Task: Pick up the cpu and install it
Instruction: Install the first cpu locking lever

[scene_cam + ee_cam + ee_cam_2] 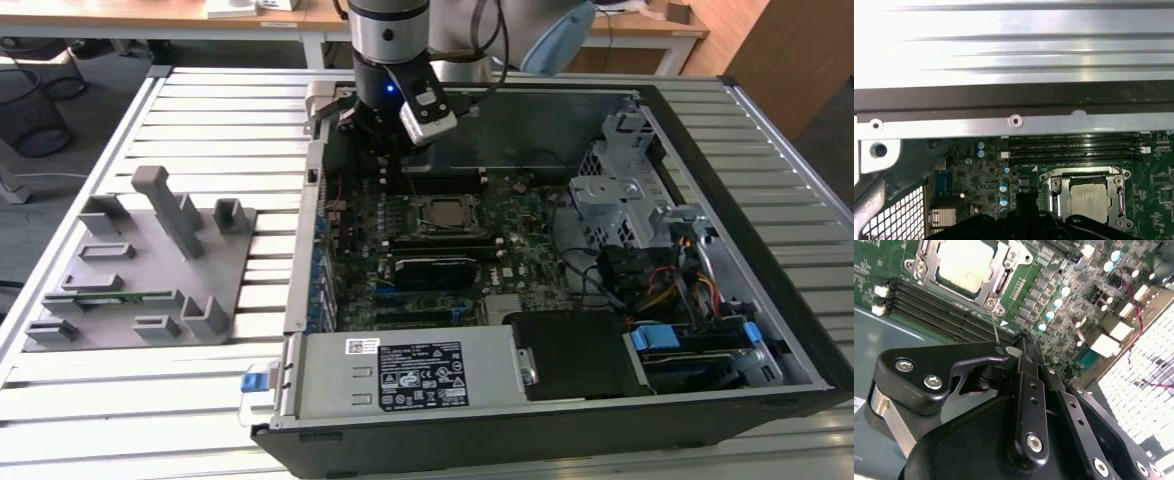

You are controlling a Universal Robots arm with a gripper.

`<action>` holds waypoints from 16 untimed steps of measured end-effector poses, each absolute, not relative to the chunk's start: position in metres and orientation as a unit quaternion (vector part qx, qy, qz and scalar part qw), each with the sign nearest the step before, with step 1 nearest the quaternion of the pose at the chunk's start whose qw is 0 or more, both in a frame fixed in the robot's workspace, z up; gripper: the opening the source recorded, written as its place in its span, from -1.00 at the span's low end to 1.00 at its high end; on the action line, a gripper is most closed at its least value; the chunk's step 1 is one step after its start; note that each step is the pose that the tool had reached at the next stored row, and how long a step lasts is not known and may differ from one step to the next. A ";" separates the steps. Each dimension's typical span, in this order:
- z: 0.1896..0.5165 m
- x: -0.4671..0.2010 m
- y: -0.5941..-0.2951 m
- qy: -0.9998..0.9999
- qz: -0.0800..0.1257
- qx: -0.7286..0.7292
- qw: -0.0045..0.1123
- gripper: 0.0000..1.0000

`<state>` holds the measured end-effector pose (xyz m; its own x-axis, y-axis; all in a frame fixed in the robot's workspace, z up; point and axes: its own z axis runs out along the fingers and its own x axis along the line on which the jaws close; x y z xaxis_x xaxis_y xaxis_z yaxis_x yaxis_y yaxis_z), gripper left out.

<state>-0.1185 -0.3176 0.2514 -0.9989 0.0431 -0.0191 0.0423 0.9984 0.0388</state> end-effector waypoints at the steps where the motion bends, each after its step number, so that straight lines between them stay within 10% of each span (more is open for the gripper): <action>1: 0.251 -0.119 -0.316 1.000 0.019 0.021 0.010 -0.79; 16: 0.253 -0.110 -0.310 1.000 0.022 0.014 0.010 -0.79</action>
<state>-0.1102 -0.3099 0.2533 -0.9994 0.0282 -0.0190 0.0273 0.9986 0.0442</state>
